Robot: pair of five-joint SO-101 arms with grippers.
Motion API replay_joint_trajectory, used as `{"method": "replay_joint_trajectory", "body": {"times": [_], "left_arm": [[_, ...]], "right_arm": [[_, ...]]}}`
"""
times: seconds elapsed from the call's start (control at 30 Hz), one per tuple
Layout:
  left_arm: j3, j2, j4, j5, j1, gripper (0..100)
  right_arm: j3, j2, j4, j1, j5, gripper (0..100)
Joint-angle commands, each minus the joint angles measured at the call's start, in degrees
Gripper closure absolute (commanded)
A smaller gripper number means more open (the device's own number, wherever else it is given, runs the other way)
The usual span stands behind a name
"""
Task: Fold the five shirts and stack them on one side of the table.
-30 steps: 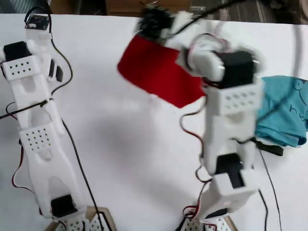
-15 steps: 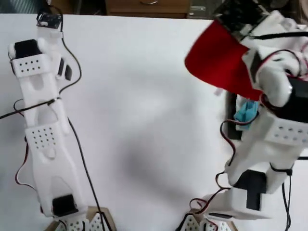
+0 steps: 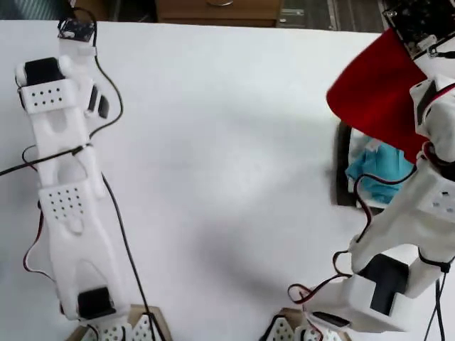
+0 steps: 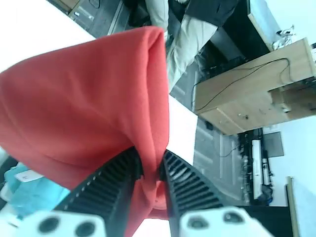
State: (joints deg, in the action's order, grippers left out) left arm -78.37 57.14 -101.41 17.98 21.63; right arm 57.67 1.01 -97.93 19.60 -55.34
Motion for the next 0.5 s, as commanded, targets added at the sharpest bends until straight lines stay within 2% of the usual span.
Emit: {"method": "replay_joint_trajectory", "body": {"times": [0.0,0.2,0.47], "left_arm": [[-2.6,-1.0,-0.5,-0.4,-0.4,79],[-2.5,-1.0,-0.5,-0.4,-0.4,79],[-2.5,-0.9,-0.4,-0.4,-0.4,79]], "right_arm": [[-4.5,2.9,-0.1,0.0,0.7,98.1],[-7.6,2.9,-0.1,0.0,3.4,98.1],[-8.2,10.1,-0.1,-6.0,6.0,98.1]]}}
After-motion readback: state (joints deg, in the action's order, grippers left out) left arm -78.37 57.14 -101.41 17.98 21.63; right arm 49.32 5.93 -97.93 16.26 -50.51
